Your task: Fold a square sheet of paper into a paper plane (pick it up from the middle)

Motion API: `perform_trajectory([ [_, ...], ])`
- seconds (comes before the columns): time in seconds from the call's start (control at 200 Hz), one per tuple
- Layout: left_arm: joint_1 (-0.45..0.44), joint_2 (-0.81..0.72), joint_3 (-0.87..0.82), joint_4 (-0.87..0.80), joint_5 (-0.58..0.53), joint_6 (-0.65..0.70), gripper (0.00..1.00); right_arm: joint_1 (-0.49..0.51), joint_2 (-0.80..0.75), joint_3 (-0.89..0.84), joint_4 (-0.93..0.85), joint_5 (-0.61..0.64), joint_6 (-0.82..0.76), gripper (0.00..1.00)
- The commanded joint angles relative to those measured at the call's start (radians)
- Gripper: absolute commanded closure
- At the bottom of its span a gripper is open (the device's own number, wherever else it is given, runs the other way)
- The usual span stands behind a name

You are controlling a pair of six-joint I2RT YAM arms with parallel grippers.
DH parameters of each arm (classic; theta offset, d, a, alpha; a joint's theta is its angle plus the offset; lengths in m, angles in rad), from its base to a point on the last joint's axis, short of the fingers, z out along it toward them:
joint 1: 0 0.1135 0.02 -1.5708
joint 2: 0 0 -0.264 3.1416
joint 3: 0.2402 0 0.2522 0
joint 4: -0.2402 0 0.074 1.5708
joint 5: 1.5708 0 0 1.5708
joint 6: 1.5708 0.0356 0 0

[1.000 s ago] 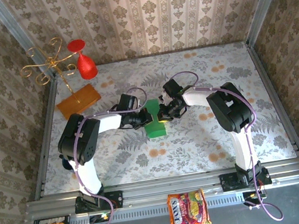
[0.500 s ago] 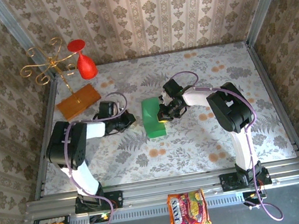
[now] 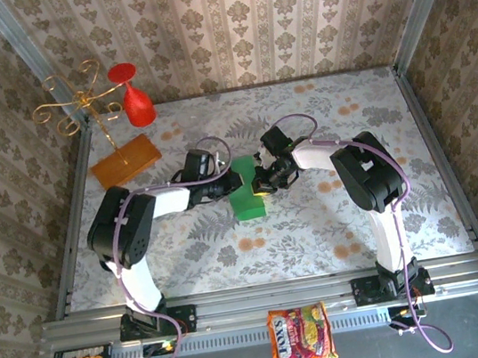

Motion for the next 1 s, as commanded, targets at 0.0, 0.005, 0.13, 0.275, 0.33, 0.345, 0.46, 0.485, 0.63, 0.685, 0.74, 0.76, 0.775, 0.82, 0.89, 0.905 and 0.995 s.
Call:
perform_trajectory([
  [0.0, 0.004, 0.040, 0.025, -0.001, 0.013, -0.008, 1.00, -0.007, 0.141, -0.106, -0.230, 0.301, -0.014, 1.00],
  [0.005, 0.005, 0.040, 0.024, -0.001, 0.013, -0.008, 1.00, -0.007, 0.142, -0.107, -0.230, 0.301, -0.014, 1.00],
  [0.13, 0.025, 0.059, 0.011, -0.011, 0.001, 0.008, 1.00, -0.007, 0.140, -0.107, -0.234, 0.308, -0.017, 1.00],
  [0.275, 0.085, 0.044, -0.033, -0.013, -0.029, 0.007, 1.00, -0.008, 0.139, -0.111, -0.241, 0.321, -0.021, 1.00],
  [0.33, 0.116, 0.033, -0.048, -0.018, -0.042, 0.007, 1.00, -0.009, 0.139, -0.112, -0.243, 0.325, -0.022, 1.00],
  [0.345, 0.122, 0.031, -0.050, -0.020, -0.046, 0.010, 1.00, -0.009, 0.139, -0.112, -0.244, 0.327, -0.023, 1.00],
  [0.46, 0.160, 0.020, -0.066, -0.041, -0.057, 0.023, 1.00, -0.010, 0.139, -0.113, -0.242, 0.328, -0.025, 1.00],
  [0.485, 0.167, 0.021, -0.068, -0.042, -0.054, 0.027, 1.00, -0.010, 0.139, -0.113, -0.242, 0.328, -0.024, 1.00],
  [0.63, 0.186, 0.006, -0.076, -0.044, -0.034, 0.035, 1.00, -0.010, 0.139, -0.113, -0.241, 0.329, -0.024, 1.00],
  [0.685, 0.183, -0.015, -0.071, -0.043, -0.023, 0.037, 1.00, -0.010, 0.138, -0.116, -0.240, 0.329, -0.025, 1.00],
  [0.74, 0.175, -0.042, -0.065, -0.042, -0.007, 0.037, 1.00, -0.010, 0.139, -0.119, -0.237, 0.328, -0.025, 1.00],
  [0.76, 0.170, -0.050, -0.062, -0.042, -0.004, 0.039, 1.00, -0.011, 0.138, -0.120, -0.239, 0.329, -0.025, 1.00],
  [0.775, 0.165, -0.056, -0.060, -0.041, -0.001, 0.041, 1.00, -0.010, 0.138, -0.120, -0.239, 0.328, -0.025, 1.00],
  [0.82, 0.151, -0.070, -0.049, -0.028, 0.019, 0.047, 1.00, -0.010, 0.137, -0.123, -0.235, 0.327, -0.025, 1.00],
  [0.89, 0.124, -0.082, -0.041, 0.001, 0.042, 0.044, 1.00, -0.010, 0.139, -0.124, -0.233, 0.327, -0.025, 1.00],
  [0.905, 0.119, -0.084, -0.040, 0.006, 0.043, 0.045, 1.00, -0.011, 0.139, -0.125, -0.233, 0.327, -0.025, 1.00],
  [0.995, 0.090, -0.083, -0.026, 0.019, 0.044, 0.043, 1.00, -0.012, 0.139, -0.129, -0.232, 0.327, -0.024, 1.00],
])
